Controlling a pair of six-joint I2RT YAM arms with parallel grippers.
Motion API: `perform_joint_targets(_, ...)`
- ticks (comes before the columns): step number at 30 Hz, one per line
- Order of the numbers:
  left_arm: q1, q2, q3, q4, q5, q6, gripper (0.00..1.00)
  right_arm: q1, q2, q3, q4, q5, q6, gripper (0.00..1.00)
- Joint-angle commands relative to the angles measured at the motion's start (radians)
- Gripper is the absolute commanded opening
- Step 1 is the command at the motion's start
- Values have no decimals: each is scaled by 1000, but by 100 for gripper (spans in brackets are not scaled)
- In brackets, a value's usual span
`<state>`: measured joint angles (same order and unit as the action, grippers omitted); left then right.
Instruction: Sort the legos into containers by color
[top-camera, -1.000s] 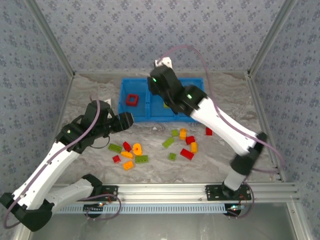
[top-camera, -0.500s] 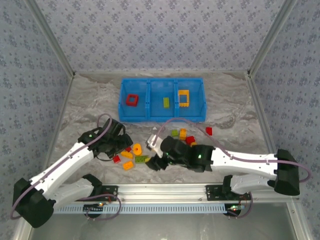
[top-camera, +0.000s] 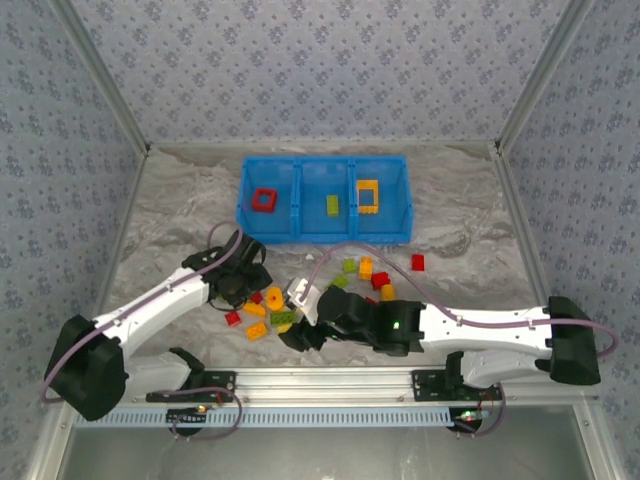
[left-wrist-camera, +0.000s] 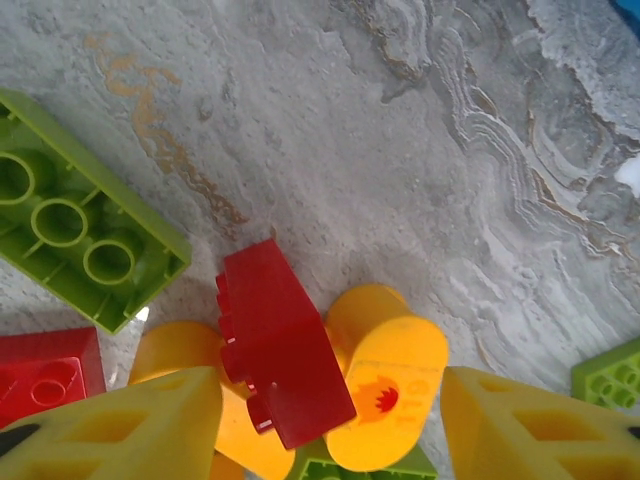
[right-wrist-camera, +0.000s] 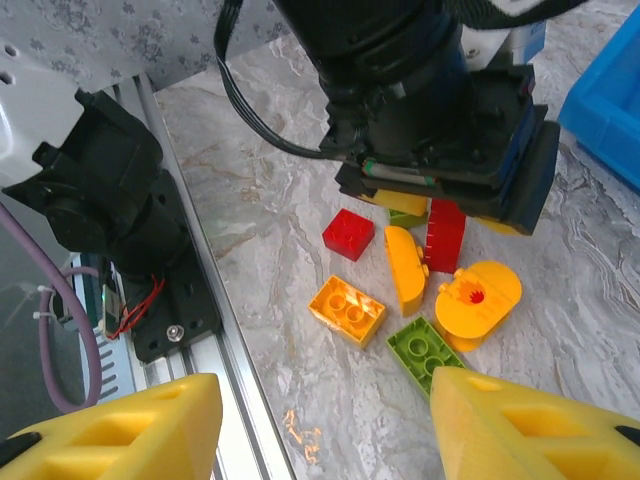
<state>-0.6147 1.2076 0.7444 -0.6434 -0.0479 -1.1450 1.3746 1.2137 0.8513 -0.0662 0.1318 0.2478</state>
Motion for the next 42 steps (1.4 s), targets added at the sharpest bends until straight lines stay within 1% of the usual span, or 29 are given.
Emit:
perform_joint_targets(1, 7, 27, -1, 15, -36, 24, 53, 7, 13, -4, 39, 25, 23, 59)
perform_joint_targets(2, 7, 36, -4, 13, -38, 27, 50, 6, 15, -4, 40, 28, 26, 59)
perform_joint_targets(7, 7, 61, -23, 17, -50, 35, 48, 7, 15, -10, 36, 53, 43, 58)
perform_joint_targets(10, 6, 67, -24, 23, -57, 42, 39, 6, 14, -11, 36, 61, 47, 58)
perform_joint_targets(11, 6, 67, -21, 23, -61, 45, 33, 5, 14, -11, 34, 64, 48, 58)
perform_joint_targets(14, 7, 49, -1, 9, -76, 57, 22, 5, 7, -7, 30, 78, 50, 57)
perform_joint_targets(15, 6, 43, 9, 4, -81, 63, 20, 5, 3, -7, 28, 89, 54, 57)
perform_joint_targets(18, 7, 23, 67, -26, -106, 103, 17, -5, -23, -1, 8, 135, 69, 55)
perform_joint_targets(22, 12, 47, 245, -132, -148, 205, 16, -35, -77, 23, -29, 243, 89, 55)
perform_joint_targets(25, 42, 119, 386, -143, -143, 302, 16, -60, -98, 59, -47, 291, 75, 54)
perform_joint_targets(28, 99, 231, 510, -110, -78, 390, 16, -98, -82, 103, -59, 318, 68, 54)
perform_joint_targets(30, 132, 328, 597, -93, -64, 441, 16, -123, -59, 132, -66, 346, 76, 55)
perform_joint_targets(32, 165, 425, 678, -42, -37, 507, 16, -138, -37, 141, -32, 387, 73, 55)
perform_joint_targets(34, 184, 516, 744, 20, -25, 552, 15, -151, -20, 136, 17, 399, 68, 55)
perform_joint_targets(39, 202, 694, 864, 131, -45, 603, 16, -182, 18, 159, 39, 378, 92, 55)
perform_joint_targets(42, 205, 759, 889, 188, -54, 602, 17, -199, 21, 147, 46, 367, 113, 55)
